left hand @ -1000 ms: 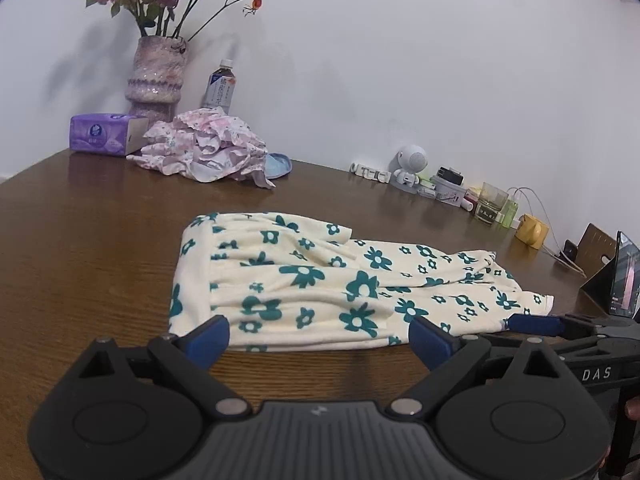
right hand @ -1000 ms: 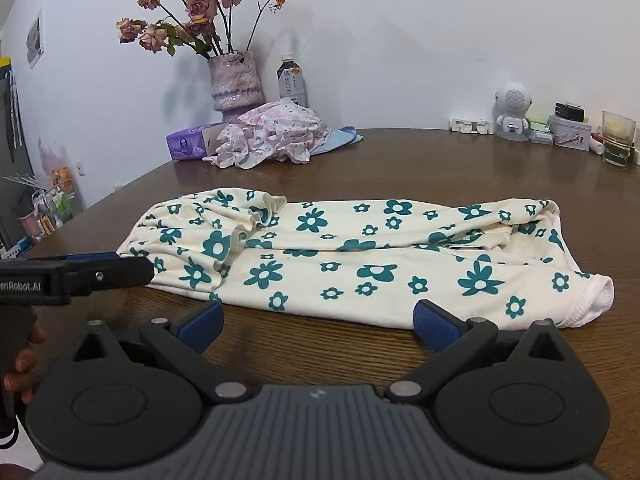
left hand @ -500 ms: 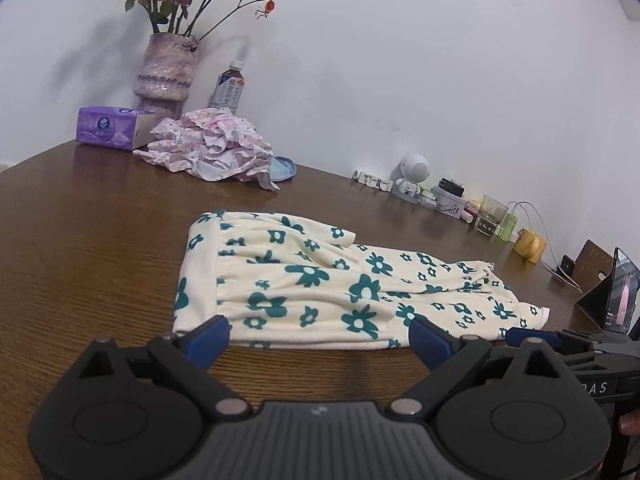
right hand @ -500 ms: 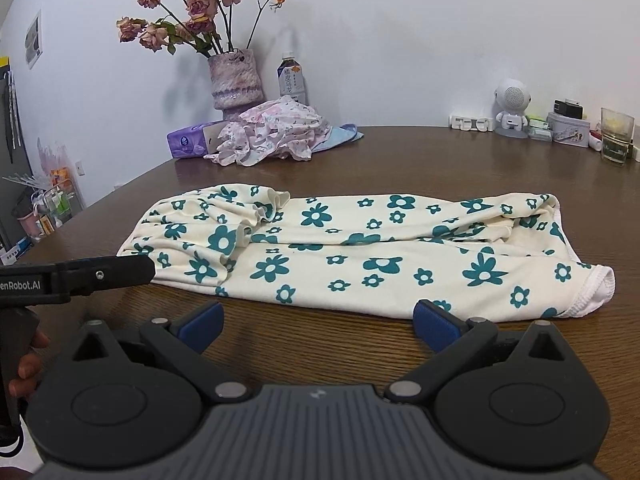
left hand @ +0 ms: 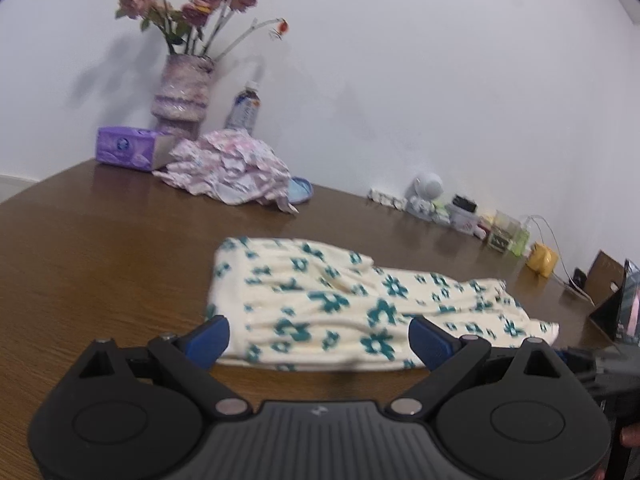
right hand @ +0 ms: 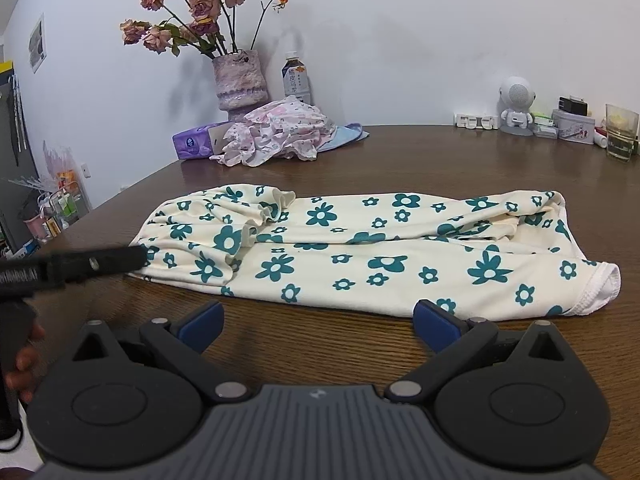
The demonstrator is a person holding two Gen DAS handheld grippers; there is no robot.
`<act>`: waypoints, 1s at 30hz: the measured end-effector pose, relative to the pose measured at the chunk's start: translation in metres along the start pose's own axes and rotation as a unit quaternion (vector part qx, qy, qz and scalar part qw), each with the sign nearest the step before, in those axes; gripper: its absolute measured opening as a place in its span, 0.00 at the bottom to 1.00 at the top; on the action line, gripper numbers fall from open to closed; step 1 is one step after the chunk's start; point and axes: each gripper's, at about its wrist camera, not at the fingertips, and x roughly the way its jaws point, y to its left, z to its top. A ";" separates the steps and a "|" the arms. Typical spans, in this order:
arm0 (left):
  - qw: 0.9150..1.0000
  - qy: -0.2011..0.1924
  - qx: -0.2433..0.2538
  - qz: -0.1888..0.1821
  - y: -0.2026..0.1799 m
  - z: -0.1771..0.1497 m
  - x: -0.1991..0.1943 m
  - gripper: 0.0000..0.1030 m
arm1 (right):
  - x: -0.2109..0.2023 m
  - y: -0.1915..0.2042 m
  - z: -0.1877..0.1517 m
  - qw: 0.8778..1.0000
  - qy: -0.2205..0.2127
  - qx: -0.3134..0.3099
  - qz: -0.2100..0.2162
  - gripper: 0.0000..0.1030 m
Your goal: Fold clothes
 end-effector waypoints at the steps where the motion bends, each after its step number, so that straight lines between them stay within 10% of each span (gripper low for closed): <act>1: 1.000 -0.001 -0.003 0.004 0.003 0.002 0.000 0.93 | 0.000 0.001 0.000 1.000 0.001 -0.002 0.000 1.00; 30: 0.999 0.025 -0.035 0.007 0.032 0.009 0.011 0.93 | 0.011 0.007 0.002 0.999 0.028 -0.015 -0.030 1.00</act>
